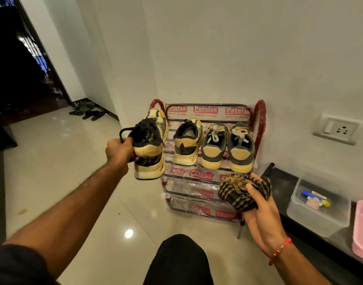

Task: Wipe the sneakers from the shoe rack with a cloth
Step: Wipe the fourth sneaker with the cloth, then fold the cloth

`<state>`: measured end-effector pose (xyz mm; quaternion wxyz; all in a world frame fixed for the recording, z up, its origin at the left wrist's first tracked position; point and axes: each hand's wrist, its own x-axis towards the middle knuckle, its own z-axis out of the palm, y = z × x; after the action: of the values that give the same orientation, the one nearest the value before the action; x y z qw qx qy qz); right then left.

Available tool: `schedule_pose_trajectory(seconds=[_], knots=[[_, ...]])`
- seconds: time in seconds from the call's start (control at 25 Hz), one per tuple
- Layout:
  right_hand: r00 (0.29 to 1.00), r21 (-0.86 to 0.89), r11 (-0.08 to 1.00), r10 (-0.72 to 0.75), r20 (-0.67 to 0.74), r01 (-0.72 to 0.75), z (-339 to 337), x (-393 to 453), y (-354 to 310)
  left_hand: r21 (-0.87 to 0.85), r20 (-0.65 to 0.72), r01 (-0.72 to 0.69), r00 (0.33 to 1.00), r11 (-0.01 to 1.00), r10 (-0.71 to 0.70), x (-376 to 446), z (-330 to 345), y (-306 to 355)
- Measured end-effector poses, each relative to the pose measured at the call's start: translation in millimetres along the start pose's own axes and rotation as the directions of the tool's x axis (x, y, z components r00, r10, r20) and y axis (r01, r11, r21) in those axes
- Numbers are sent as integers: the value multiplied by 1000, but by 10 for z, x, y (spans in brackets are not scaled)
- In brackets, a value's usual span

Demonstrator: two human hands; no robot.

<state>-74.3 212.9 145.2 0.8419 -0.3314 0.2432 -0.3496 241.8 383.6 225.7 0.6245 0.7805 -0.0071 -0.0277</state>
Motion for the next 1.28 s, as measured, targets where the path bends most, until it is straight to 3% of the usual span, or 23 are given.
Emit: schedule_pose_trajectory(seconds=[0.32,0.64,0.88,1.04,1.16,1.2,1.28], knots=[[997,163,986,36,68,-47,173,440,327,172,42,-41,999,984,34,574,686,-8],[999,190,981,18,43,-26,172,715,479,248,101,42,993,968,-69,971,999,-225],[999,166,986,24,46,-31,130,664,430,98,118,11,993,995,-22,782,805,-311],[997,113,991,62,48,-67,102,495,320,293,78,-195,981,936,179,219,783,-382],[997,95,993,61,42,-65,-26,294,141,348,326,-427,890,835,319,-519,887,-322],[998,101,993,61,28,-63,-81,223,60,320,452,-469,839,824,302,-814,952,-261],[999,113,993,47,-21,-44,-223,102,-114,271,706,-412,699,870,111,-1490,1119,-144]])
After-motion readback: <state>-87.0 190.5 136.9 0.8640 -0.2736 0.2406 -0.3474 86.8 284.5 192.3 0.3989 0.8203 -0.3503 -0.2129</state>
